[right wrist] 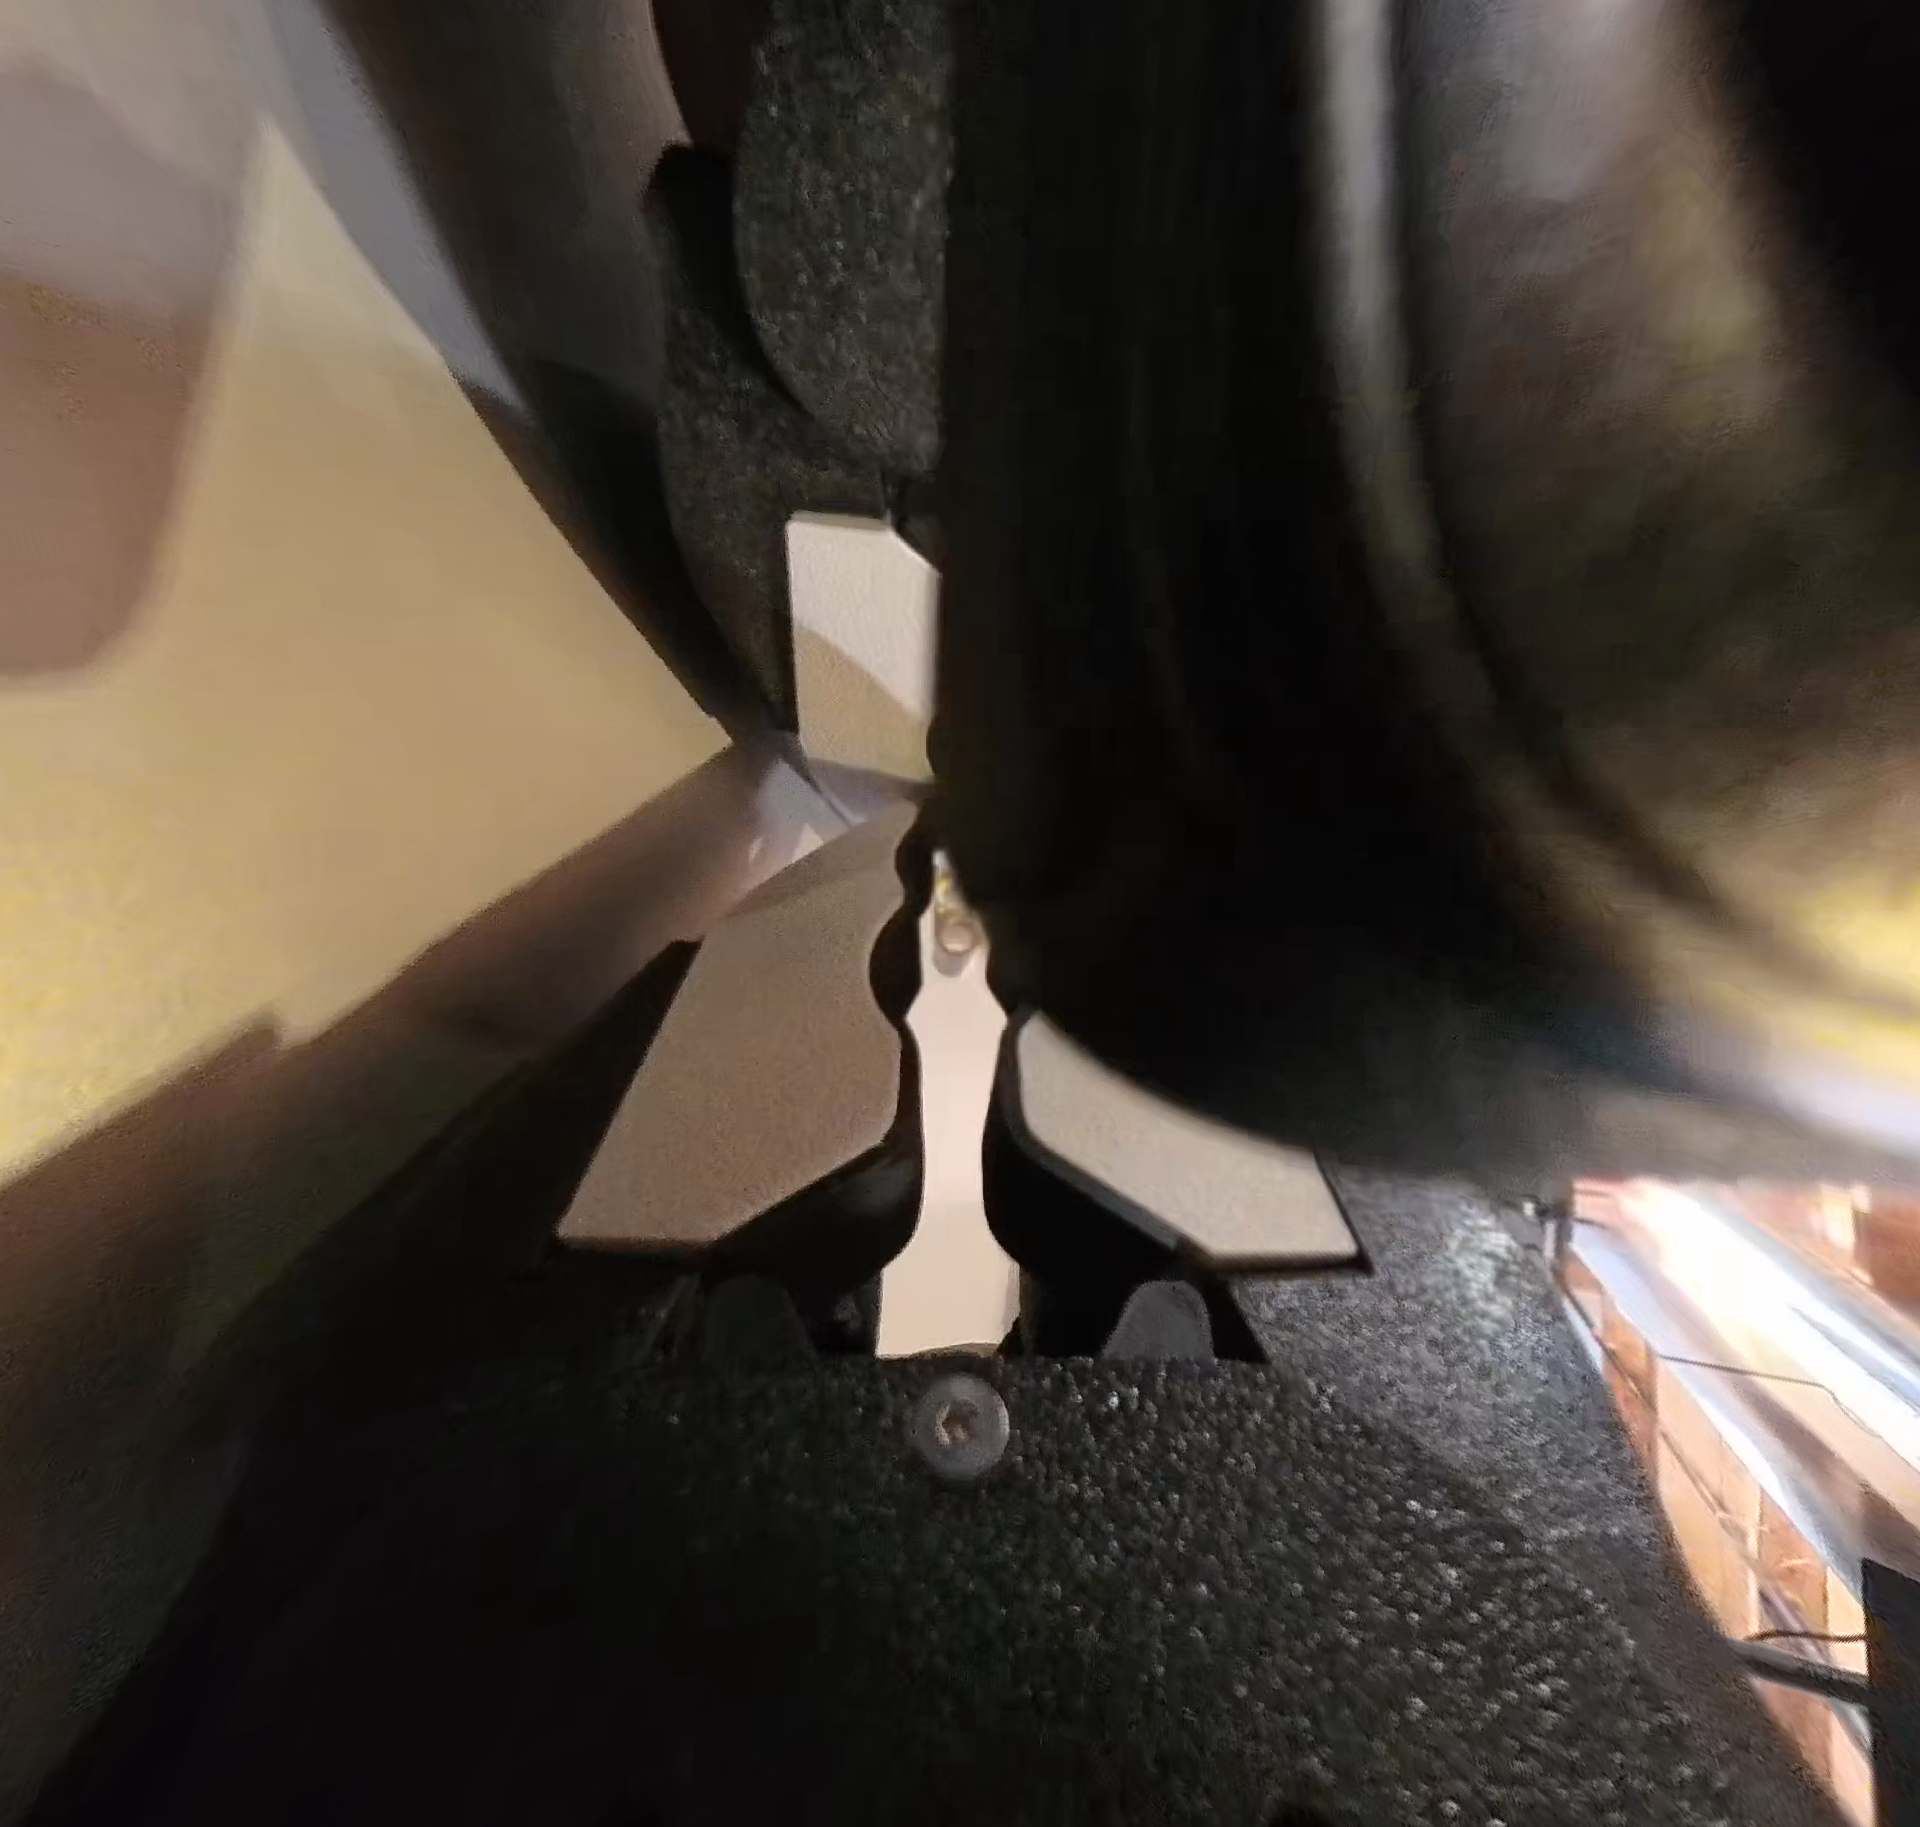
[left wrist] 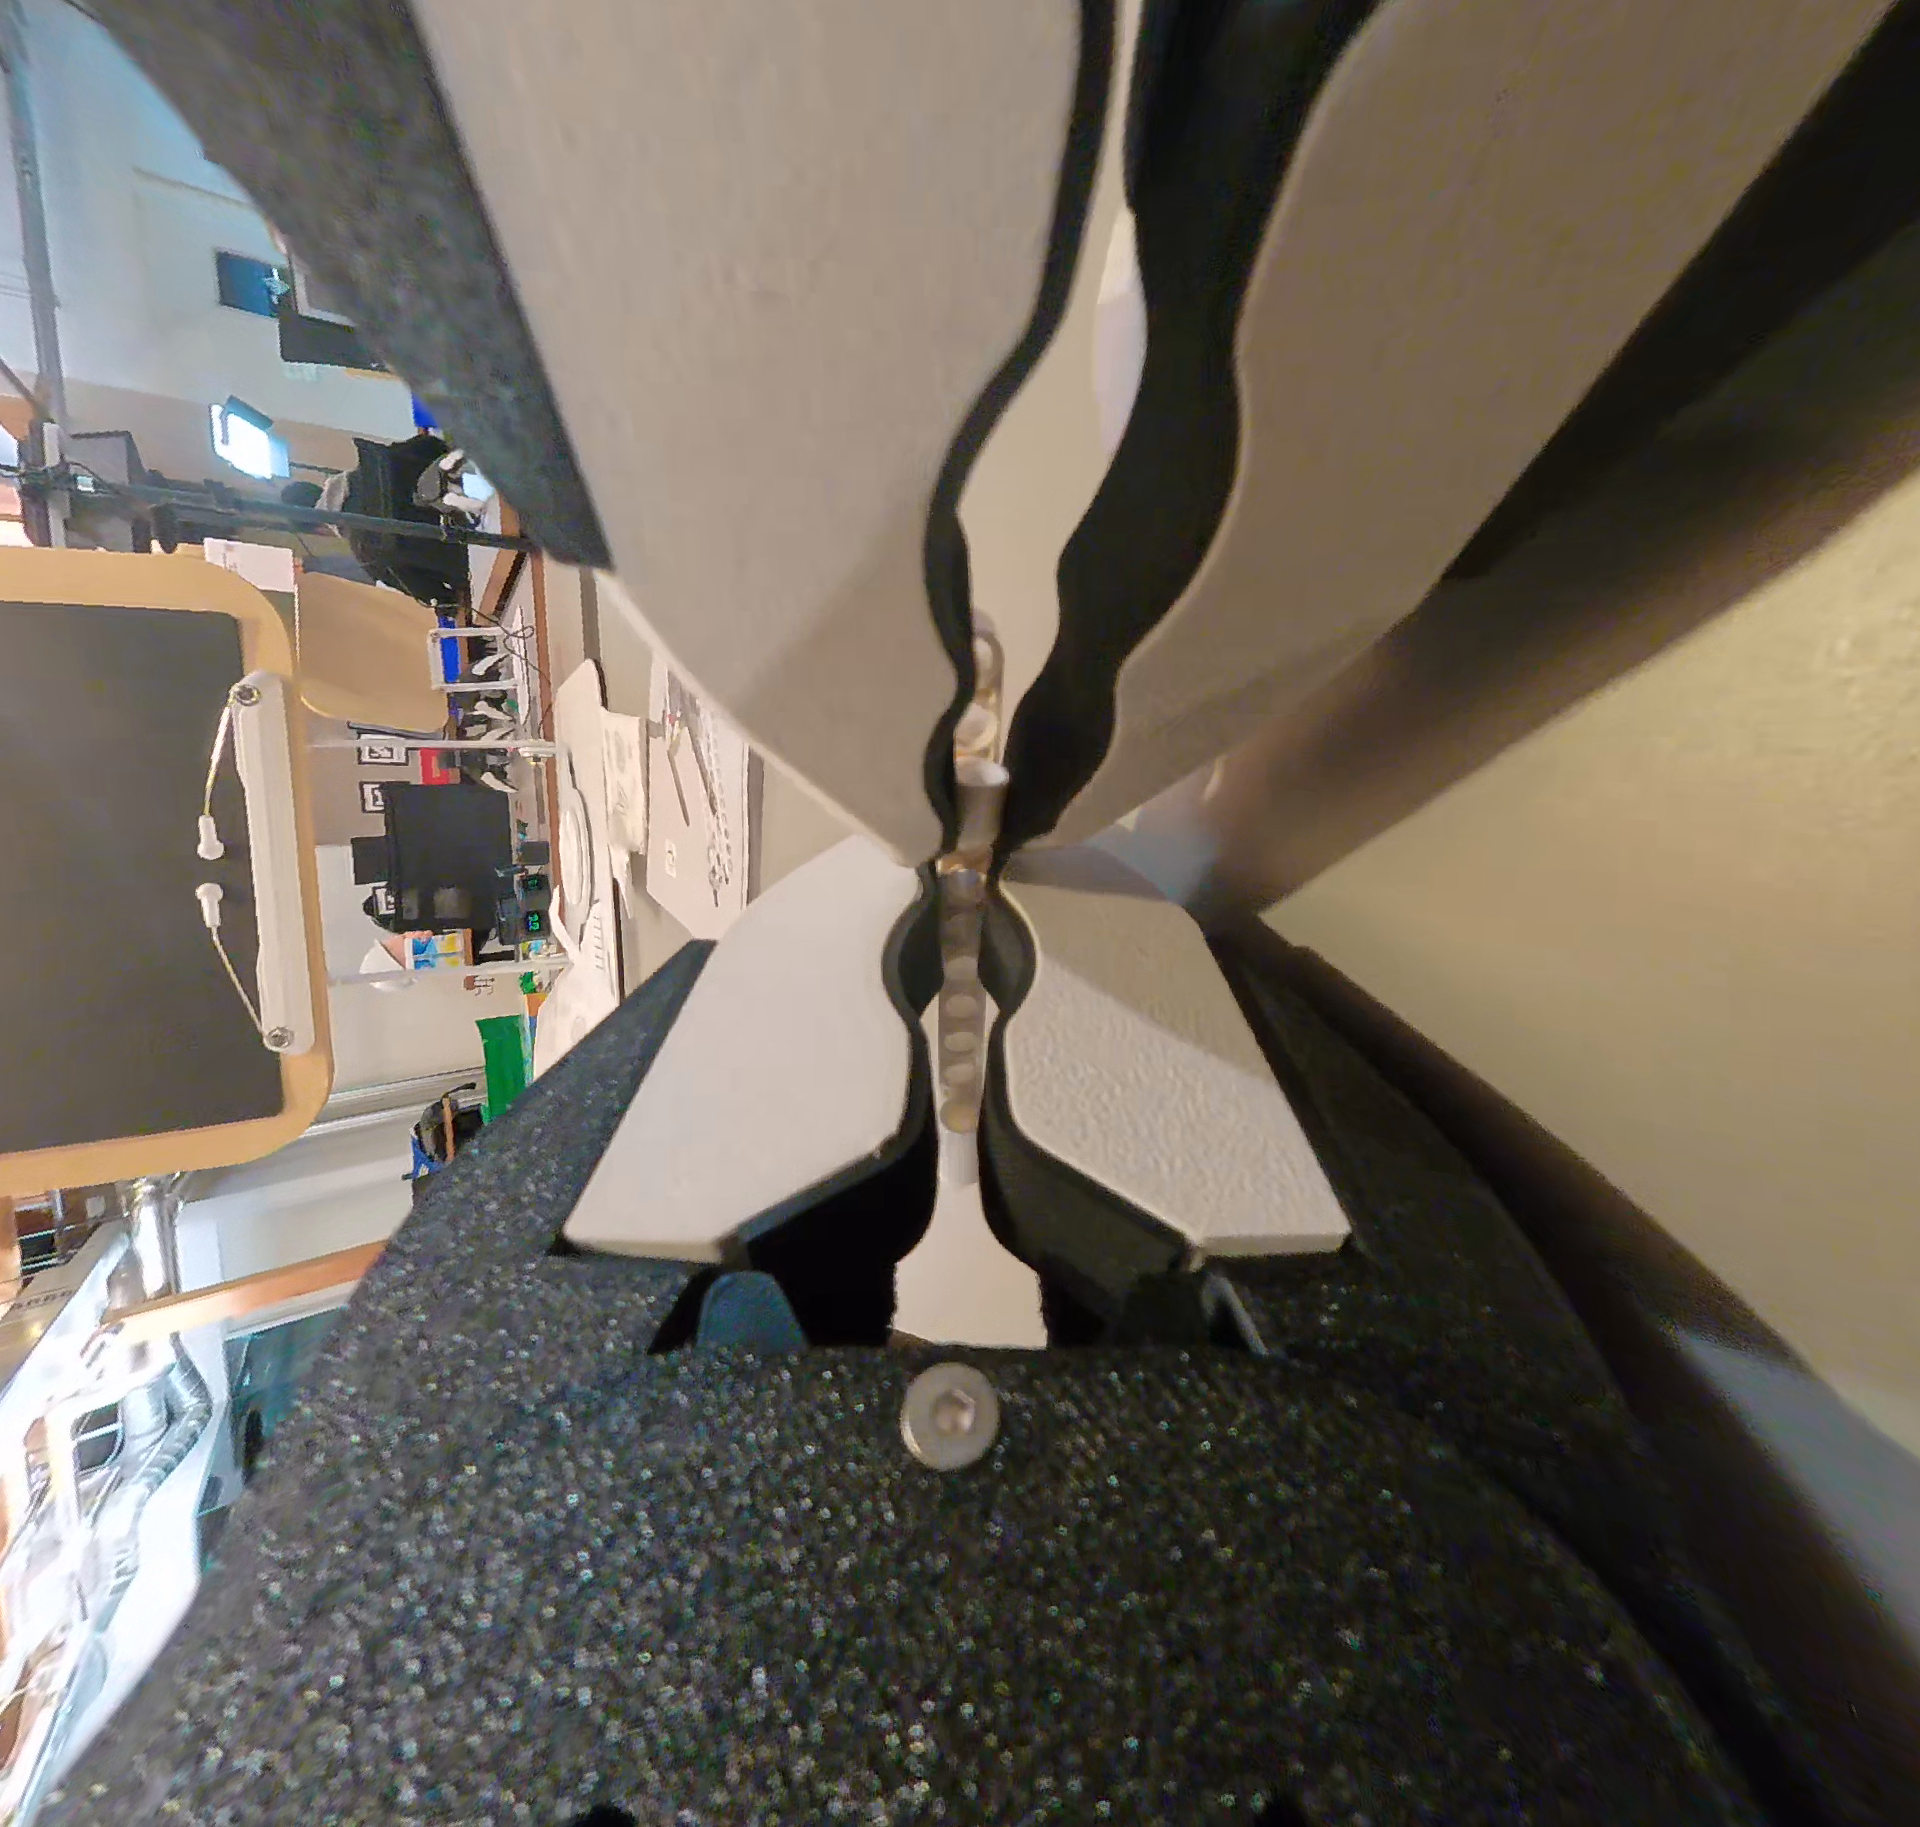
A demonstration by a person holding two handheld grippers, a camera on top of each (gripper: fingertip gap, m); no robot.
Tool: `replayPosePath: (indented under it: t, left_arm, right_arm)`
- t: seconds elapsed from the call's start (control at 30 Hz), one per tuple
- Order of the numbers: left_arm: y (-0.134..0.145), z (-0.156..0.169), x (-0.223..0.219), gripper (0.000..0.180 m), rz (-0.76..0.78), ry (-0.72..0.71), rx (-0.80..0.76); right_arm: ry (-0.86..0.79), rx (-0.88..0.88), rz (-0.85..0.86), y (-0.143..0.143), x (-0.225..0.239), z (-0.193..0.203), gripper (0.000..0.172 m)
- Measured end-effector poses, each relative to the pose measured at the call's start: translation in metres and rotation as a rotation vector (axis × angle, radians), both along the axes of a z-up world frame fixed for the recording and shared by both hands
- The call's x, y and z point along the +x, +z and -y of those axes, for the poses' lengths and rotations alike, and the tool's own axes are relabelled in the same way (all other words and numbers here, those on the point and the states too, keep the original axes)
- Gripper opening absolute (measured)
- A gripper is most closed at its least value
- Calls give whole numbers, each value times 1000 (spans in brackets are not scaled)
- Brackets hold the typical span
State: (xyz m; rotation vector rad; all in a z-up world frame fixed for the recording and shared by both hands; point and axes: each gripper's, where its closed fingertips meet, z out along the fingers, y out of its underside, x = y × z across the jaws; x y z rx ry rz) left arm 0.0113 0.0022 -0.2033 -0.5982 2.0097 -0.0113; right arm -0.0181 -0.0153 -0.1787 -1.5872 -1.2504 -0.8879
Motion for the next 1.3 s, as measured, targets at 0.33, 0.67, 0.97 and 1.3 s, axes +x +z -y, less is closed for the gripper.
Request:
replayPosePath:
  t: [0.33, 0.67, 0.97, 1.3]
  left_arm:
    - [-2, 8, 0, 4, -16, -45, -26]
    - [-2, 11, 0, 4, -12, -35, 38]
    - [-2, 17, 1, 4, -13, -64, 14]
    - [-3, 25, 0, 4, -24, -99, -7]
  right_arm:
    - [106, 1, 83, 0, -4, 7, 7]
    - [197, 13, 204, -1, -7, 11, 7]
    - [246, 36, 274, 0, -7, 17, 7]
    - [271, 49, 323, 0, -11, 23, 7]
